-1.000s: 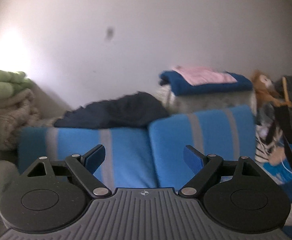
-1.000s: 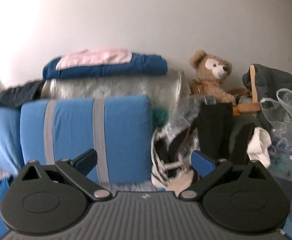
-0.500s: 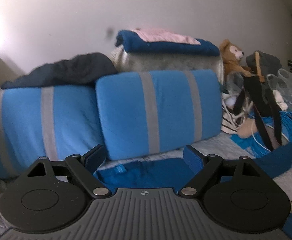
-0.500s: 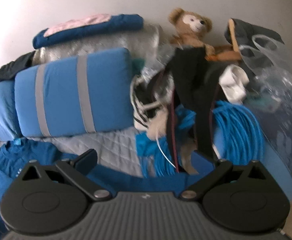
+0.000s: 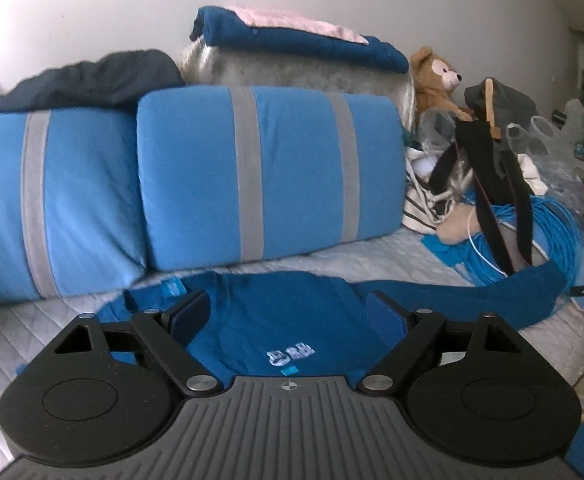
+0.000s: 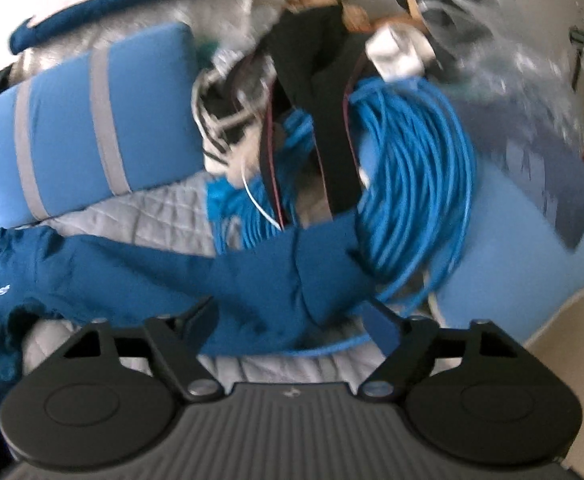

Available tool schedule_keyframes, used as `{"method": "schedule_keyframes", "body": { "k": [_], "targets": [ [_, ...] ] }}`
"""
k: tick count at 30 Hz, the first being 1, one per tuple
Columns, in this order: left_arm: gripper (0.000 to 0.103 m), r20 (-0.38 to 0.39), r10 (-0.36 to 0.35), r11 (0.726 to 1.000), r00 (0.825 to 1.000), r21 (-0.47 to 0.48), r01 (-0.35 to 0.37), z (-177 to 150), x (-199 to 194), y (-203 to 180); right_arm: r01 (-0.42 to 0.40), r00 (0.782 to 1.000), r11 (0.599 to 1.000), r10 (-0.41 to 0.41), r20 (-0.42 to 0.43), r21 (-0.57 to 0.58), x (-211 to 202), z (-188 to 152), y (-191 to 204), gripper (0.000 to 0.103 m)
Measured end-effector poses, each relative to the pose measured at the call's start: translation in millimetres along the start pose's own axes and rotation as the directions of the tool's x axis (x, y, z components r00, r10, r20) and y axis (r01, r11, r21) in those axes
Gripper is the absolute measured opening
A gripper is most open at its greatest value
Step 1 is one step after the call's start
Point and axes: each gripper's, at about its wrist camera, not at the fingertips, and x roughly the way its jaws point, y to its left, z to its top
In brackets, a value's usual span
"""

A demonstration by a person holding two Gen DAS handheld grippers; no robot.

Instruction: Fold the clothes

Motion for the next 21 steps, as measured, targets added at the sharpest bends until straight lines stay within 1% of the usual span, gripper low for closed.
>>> {"method": "schedule_keyframes", "body": {
  "k": [5, 6, 10, 11, 14, 15, 16, 18, 21],
  "targets": [
    [0.086, -0.034, -0.012, 1.0, 0.999, -0.003, 0.012, -9.0, 10.4, -4.7, 0.024, 0.999, 0.996, -0.021, -0.036, 0.08, 23.2, -10.4, -2.8, 0.064],
    [0.086, -0.04, -0.013, 1.0, 0.999, -0.004, 0.013, -9.7, 12.3, -5.4, 0.035, 0.999, 0.995, -0.031, -0.043, 0.097, 28.1, -11.6, -2.9, 0.059],
    [0.086, -0.05, -0.018, 1.0, 0.999, -0.012, 0.017, -11.3, 18.2, -6.7, 0.06, 0.997, 0.979, -0.047, -0.066, 0.196, 46.3, -14.6, -6.8, 0.045],
    [0.086, -0.051, -0.02, 1.0, 0.999, -0.014, 0.019, -11.8, 19.6, -7.1, 0.067, 0.996, 0.975, -0.054, -0.07, 0.212, 49.8, -15.1, -7.3, 0.044],
    [0.086, -0.053, -0.025, 1.0, 0.998, -0.02, 0.024, -14.5, 23.5, -8.0, 0.085, 0.995, 0.967, -0.07, -0.071, 0.239, 59.5, -16.6, -5.9, 0.04],
    [0.086, -0.055, -0.027, 0.999, 0.998, -0.024, 0.026, -15.8, 24.9, -8.1, 0.088, 0.995, 0.963, -0.072, -0.073, 0.255, 62.7, -17.2, -5.8, 0.037],
    [0.086, -0.057, -0.03, 0.999, 0.998, -0.028, 0.028, -17.0, 26.4, -8.1, 0.089, 0.995, 0.959, -0.073, -0.069, 0.268, 64.3, -17.3, -6.0, 0.03],
    [0.086, -0.062, -0.035, 0.999, 0.997, -0.036, 0.033, -19.0, 29.3, -7.8, 0.093, 0.995, 0.953, -0.079, -0.057, 0.287, 66.4, -17.7, -6.0, 0.022],
    [0.086, -0.064, -0.044, 0.998, 0.997, -0.056, 0.041, -23.6, 33.1, -5.9, 0.085, 0.996, 0.954, -0.077, -0.039, 0.289, 64.6, -17.1, -4.1, 0.019]
  ]
}}
